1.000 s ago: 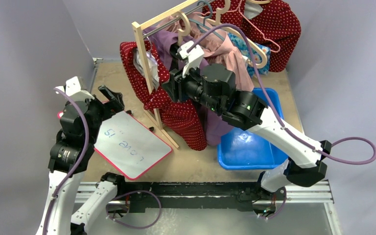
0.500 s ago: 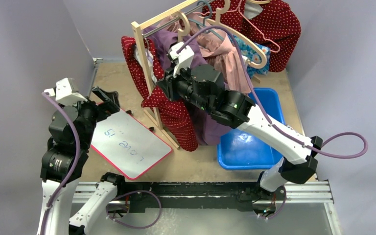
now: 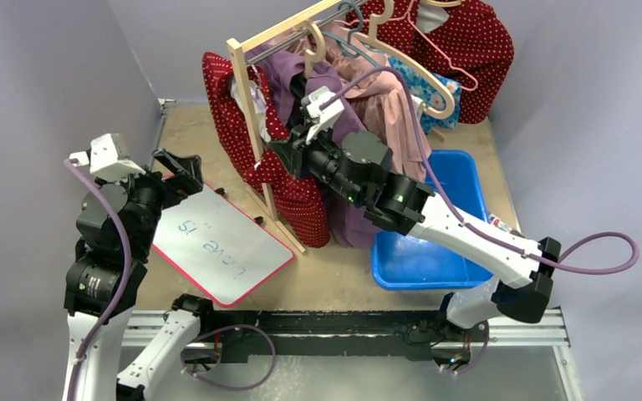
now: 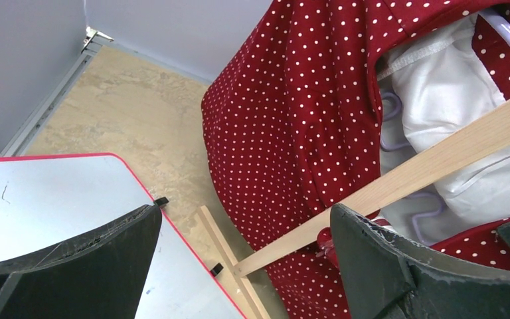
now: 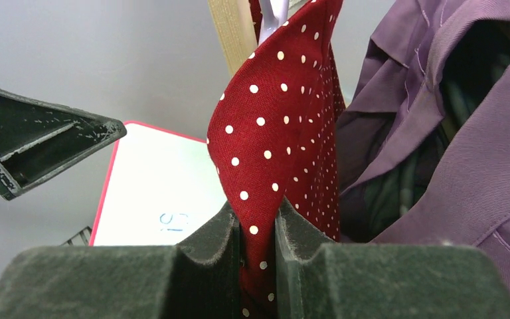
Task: Remove the skirt from the hanger
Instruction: Pick up the hanger from the clothesline, then remove the skirt from the hanger.
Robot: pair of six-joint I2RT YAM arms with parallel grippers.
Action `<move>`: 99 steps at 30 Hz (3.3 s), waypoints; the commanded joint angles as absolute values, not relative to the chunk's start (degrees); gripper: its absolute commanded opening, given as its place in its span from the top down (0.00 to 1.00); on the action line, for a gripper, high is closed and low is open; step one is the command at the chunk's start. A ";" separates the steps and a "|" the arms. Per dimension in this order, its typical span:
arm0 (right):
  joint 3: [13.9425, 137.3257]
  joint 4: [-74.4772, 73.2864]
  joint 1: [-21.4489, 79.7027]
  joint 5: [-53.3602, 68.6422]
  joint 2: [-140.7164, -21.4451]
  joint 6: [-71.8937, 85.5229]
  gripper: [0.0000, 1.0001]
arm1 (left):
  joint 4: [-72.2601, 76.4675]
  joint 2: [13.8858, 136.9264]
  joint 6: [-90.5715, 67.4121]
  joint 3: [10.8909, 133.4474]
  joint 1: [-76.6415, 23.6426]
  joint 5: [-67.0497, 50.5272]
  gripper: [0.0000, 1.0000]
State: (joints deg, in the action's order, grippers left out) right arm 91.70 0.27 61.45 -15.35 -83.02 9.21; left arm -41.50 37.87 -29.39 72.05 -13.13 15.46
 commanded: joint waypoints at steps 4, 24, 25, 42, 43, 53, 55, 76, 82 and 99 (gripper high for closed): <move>83.92 27.98 61.44 -15.40 -77.01 8.21 1.00 | -40.43 38.64 -28.83 75.83 -12.66 14.16 0.02; 76.15 21.16 61.39 -14.70 -68.21 5.70 1.00 | -35.51 38.79 -24.35 75.80 -12.66 -2.27 0.01; 76.01 17.86 61.35 -14.11 -67.30 6.02 1.00 | -34.90 39.10 -23.86 75.80 -12.66 -4.48 0.01; 78.59 -22.51 61.35 -11.15 -58.96 15.24 1.00 | -26.08 40.53 -27.15 68.99 -12.70 -23.69 0.00; 78.62 -24.17 61.36 -10.71 -58.83 15.47 1.00 | -25.45 40.60 -27.93 68.52 -12.74 -24.65 0.00; 81.91 -35.80 61.37 -1.70 -63.01 14.16 1.00 | -19.31 42.85 -34.07 65.93 -12.72 -32.57 0.00; 83.25 -37.15 61.41 0.62 -64.76 13.66 1.00 | -17.74 42.53 -35.22 65.17 -12.74 -34.29 0.00; 88.88 -41.86 61.36 6.30 -64.27 15.80 1.00 | -27.66 37.79 -29.85 65.98 -12.72 -15.20 0.11; 83.18 -39.43 61.39 15.65 -57.11 16.55 1.00 | -26.51 37.29 -30.32 65.39 -12.74 -14.75 0.11; 91.63 -16.40 61.39 20.90 -72.12 15.74 1.00 | -28.81 28.24 -31.87 65.36 -12.74 -1.20 0.17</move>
